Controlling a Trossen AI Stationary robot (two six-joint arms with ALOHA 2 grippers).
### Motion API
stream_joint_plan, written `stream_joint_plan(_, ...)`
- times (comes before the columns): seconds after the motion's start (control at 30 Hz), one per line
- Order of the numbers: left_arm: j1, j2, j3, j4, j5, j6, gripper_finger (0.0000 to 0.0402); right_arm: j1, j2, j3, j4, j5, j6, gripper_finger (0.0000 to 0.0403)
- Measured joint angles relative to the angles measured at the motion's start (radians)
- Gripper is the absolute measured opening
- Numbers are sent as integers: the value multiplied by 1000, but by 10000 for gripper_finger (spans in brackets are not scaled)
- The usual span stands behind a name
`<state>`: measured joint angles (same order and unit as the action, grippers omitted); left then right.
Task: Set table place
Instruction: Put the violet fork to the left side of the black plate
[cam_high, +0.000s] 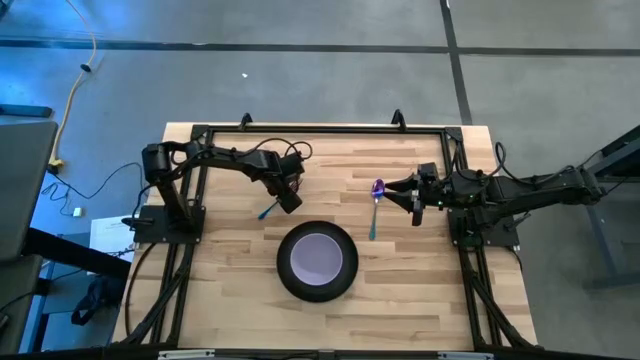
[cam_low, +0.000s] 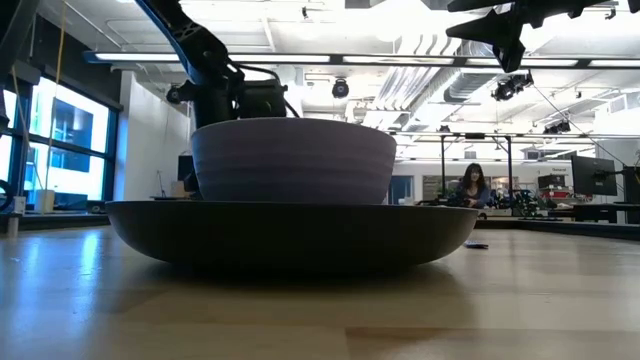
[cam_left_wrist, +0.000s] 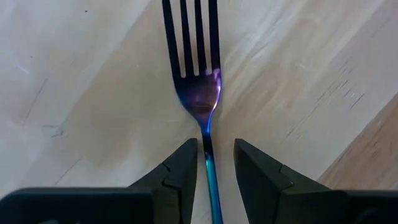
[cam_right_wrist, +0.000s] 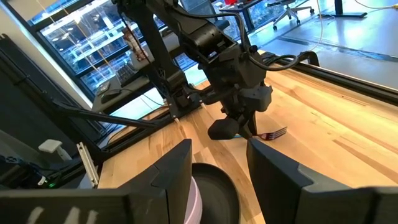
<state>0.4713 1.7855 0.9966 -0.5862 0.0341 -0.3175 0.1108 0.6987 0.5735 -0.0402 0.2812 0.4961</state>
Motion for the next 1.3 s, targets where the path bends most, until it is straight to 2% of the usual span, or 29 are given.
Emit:
stream_joint_plan(0.33,0,6,22,10,0,-4,89,0,0,0,0,0,-1,147)
stream_joint_plan(0.6,0,6,21,-6,1,-20,8,0,0,0,0,0,-7,147)
stream_joint_plan(0.77,0,6,21,-13,1,-33,17,0,0,0,0,0,-7,147)
stream_joint_plan(0.9,0,5,21,-13,0,-50,5,0,0,0,-1,0,-8,147)
stream_joint_plan(1.3,0,4,21,-17,0,-122,2,0,0,0,-1,0,-18,147)
